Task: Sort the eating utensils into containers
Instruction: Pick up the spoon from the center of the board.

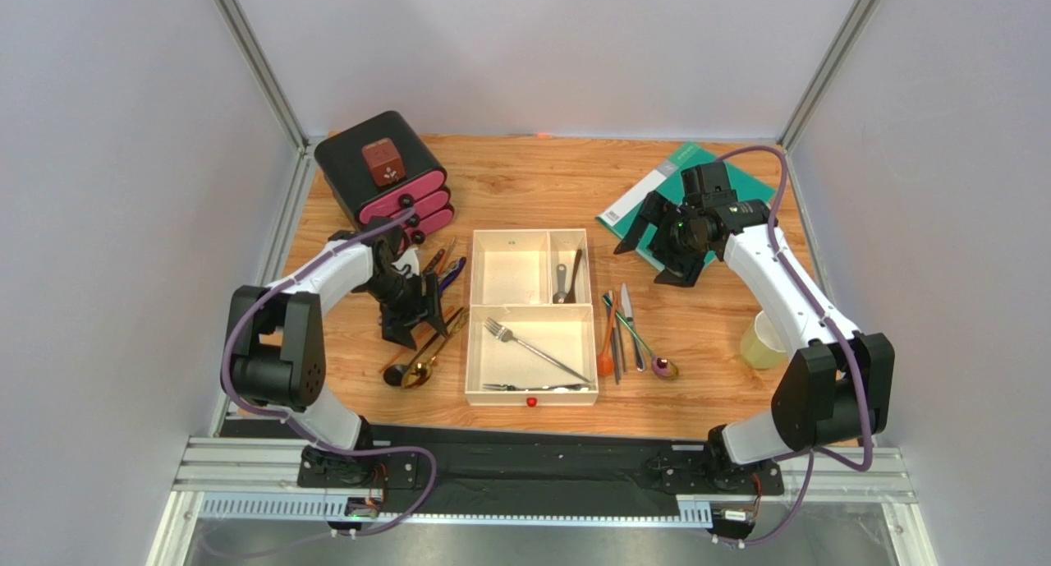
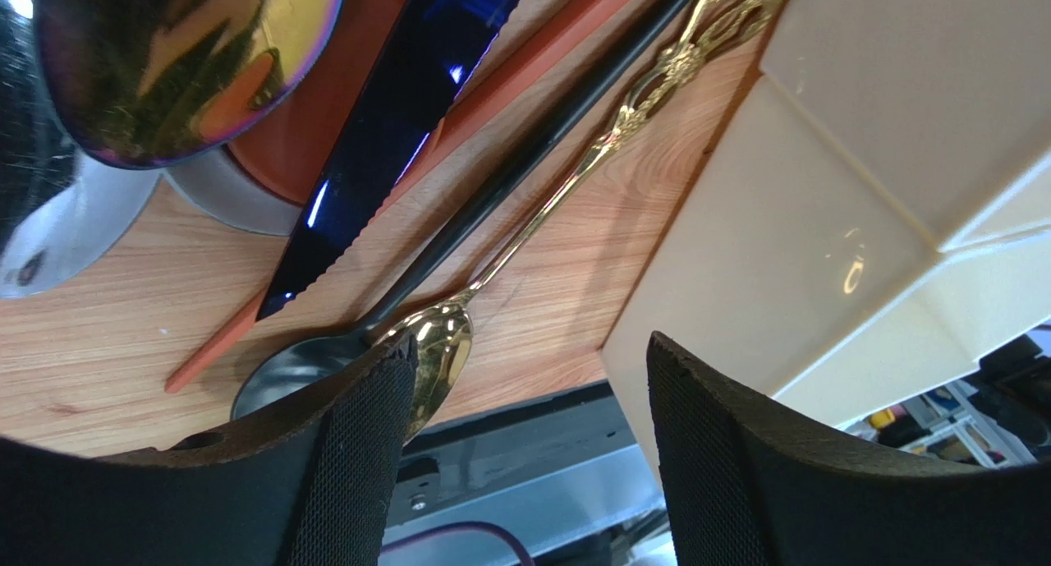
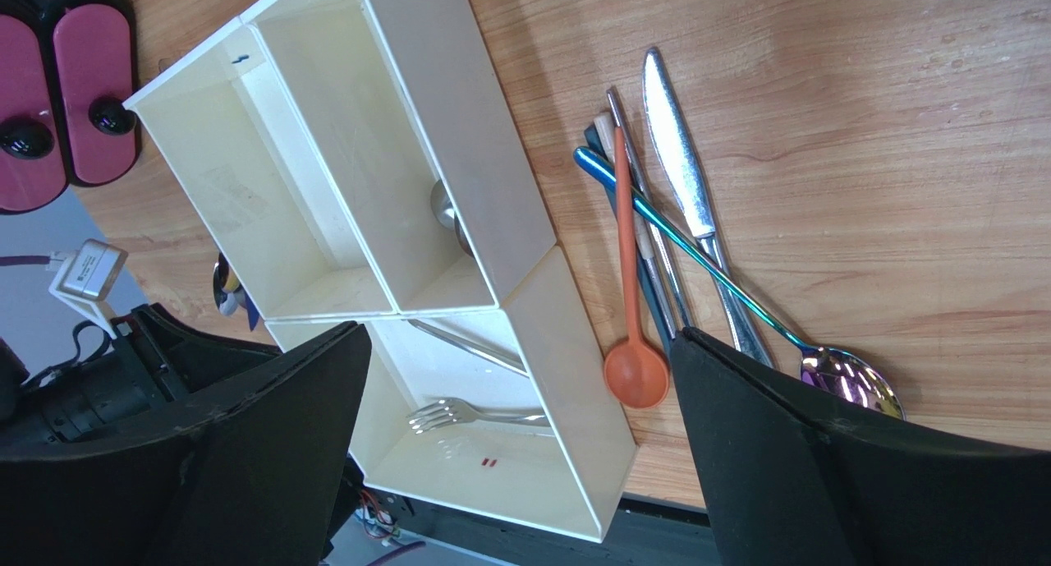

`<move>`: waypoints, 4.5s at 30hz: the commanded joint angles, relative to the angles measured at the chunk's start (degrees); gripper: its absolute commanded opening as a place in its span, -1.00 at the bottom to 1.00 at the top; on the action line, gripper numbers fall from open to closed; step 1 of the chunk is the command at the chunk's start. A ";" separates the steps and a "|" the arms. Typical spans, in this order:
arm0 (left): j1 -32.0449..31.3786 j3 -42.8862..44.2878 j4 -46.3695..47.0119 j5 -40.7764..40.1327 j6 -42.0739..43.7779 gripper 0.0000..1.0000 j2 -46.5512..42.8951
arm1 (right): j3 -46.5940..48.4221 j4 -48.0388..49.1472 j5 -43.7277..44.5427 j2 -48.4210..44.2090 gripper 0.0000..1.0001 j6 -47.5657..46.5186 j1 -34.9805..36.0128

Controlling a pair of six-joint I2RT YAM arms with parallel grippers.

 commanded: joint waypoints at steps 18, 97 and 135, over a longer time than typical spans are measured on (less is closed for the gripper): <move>-3.19 3.28 -0.42 -8.59 2.49 0.38 4.01 | -0.97 1.86 -1.73 0.43 1.00 1.10 0.16; -10.93 10.13 -7.27 -16.77 4.51 -1.00 0.94 | -5.10 5.72 -6.30 -0.98 1.00 2.68 -1.07; -22.97 41.84 -16.76 -6.75 1.44 -1.00 9.89 | -5.28 6.87 -6.21 -0.18 1.00 2.59 -1.16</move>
